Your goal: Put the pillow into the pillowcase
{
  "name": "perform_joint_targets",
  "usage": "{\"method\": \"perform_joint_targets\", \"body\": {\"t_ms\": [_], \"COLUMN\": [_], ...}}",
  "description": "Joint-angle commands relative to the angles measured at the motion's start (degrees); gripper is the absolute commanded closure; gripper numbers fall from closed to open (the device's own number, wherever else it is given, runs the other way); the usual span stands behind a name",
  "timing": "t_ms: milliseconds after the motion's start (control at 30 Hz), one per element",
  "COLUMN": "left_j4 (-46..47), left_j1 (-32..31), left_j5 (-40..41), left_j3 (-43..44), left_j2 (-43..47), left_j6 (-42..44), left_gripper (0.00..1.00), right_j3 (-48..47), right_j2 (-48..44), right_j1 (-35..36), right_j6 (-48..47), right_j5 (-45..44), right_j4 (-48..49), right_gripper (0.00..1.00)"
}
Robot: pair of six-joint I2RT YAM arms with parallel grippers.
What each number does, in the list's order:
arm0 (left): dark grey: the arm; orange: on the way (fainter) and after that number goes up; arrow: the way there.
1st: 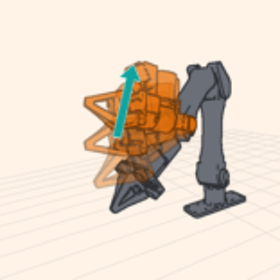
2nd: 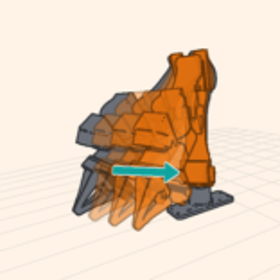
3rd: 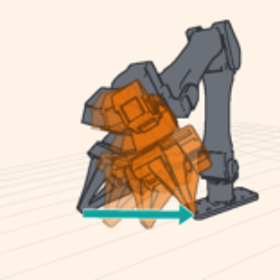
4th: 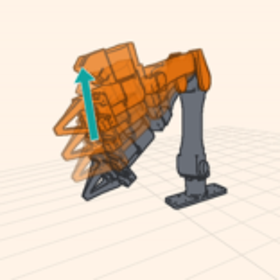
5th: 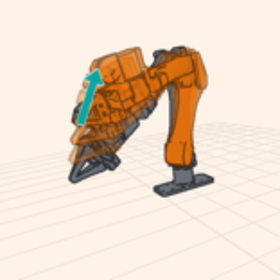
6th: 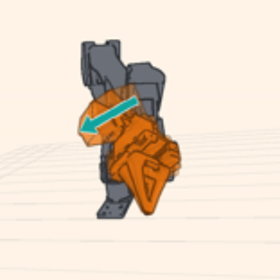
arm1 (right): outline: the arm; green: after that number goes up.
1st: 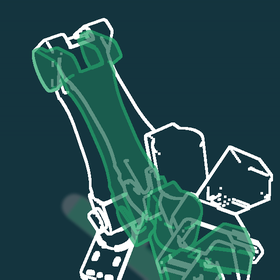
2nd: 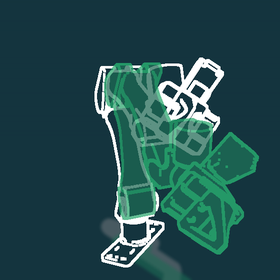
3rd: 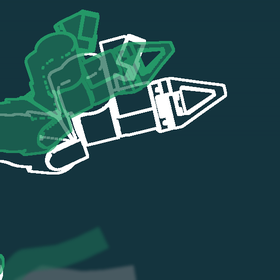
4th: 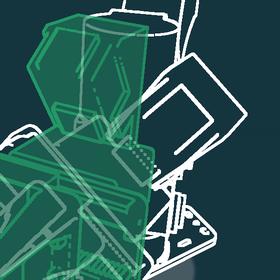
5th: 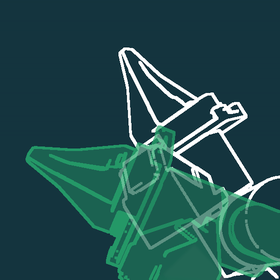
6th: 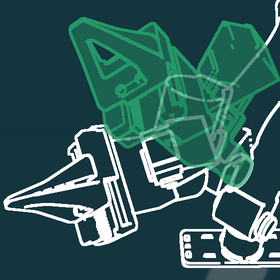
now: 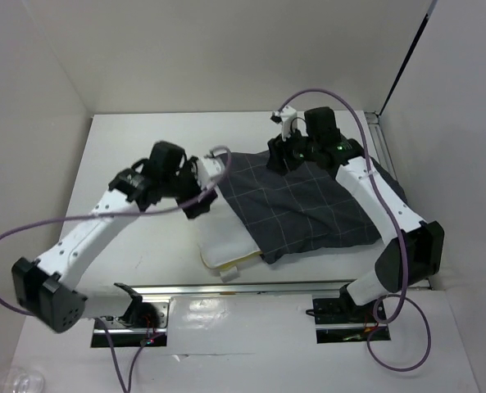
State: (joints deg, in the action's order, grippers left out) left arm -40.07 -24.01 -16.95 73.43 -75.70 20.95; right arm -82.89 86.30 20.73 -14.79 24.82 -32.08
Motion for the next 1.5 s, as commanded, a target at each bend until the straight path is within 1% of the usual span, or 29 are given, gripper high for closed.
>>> {"method": "perform_joint_targets", "body": {"t_ms": [0,33,100,167,233,433,467,600,800,933,967,1033,1133,1300,1333,1367,1400,1467], "left_j4": [-3.1,-2.6,-0.8,0.4,1.4,8.5,11.2,16.9,22.1,23.4,24.0,25.1,27.7,30.7,33.2,34.9,36.2,37.4], "left_j1": [-7.8,-12.0,-15.3,-18.9,-20.1,-20.1,-20.7,-22.0,-23.9,-26.2,-26.9,-28.3,-28.3,-28.3,-28.3,-28.3,-29.0,-29.0], "left_j5": [7.5,8.9,11.9,13.3,13.3,8.4,7.7,2.9,-3.5,-3.5,-3.5,-3.0,-3.0,-1.9,-1.2,-0.2,1.0,3.2], "left_j3": [-8.3,-11.9,-15.1,-18.7,-21.6,-28.5,-30.1,-32.5,-35.1,-35.1,-35.1,-35.8,-38.4,-39.6,-40.2,-40.2,-40.7,-39.9], "left_j2": [10.2,12.0,16.6,18.7,20.7,21.5,20.8,17.6,16.5,12.5,11.4,11.4,11.4,7.6,6.4,5.4,4.3,0.0], "left_j6": [11.9,12.4,13.2,14.4,15.9,20.4,21.6,23.6,26.5,27.3,27.3,27.3,27.9,27.2,27.2,27.2,26.4,26.4], "left_gripper": [0.14,0.14,0.12,0.08,0.01,0.00,0.00,0.00,0.00,0.00,0.00,0.00,0.00,0.00,0.01,0.04,0.14,0.28], "right_j3": [5.5,7.3,9.1,10.8,12.2,13.5,14.0,14.0,14.0,13.5,13.5,12.9,11.8,11.3,11.3,11.3,11.3,11.3], "right_j2": [-3.1,-4.6,-6.0,-7.3,-7.8,-9.0,-9.0,-9.0,-9.5,-9.5,-9.5,-9.5,-9.5,-10.5,-10.5,-10.5,-10.5,-10.5], "right_j1": [-0.3,-0.3,-0.3,-0.3,-0.3,2.4,2.4,3.5,4.7,5.2,5.2,5.2,5.2,5.2,5.2,5.2,5.7,5.7], "right_j6": [-3.8,-4.3,-4.3,-4.3,-3.7,-2.4,-1.8,-1.8,-1.3,-1.3,-1.3,-1.3,-2.0,-2.6,-2.6,-2.6,-2.6,-2.6], "right_j5": [-3.2,-3.2,-2.7,-2.1,-1.4,-0.8,-0.8,-1.4,-1.4,0.7,0.8,2.6,3.1,3.1,2.5,1.9,1.9,0.9], "right_j4": [4.0,4.0,4.0,4.0,2.6,1.4,1.4,0.7,-0.4,-2.5,-2.5,-4.7,-7.2,-9.8,-9.8,-9.8,-9.8,-9.8], "right_gripper": [0.38,0.38,0.36,0.35,0.34,0.32,0.32,0.31,0.31,0.31,0.30,0.29,0.29,0.28,0.28,0.28,0.28,0.28]}}
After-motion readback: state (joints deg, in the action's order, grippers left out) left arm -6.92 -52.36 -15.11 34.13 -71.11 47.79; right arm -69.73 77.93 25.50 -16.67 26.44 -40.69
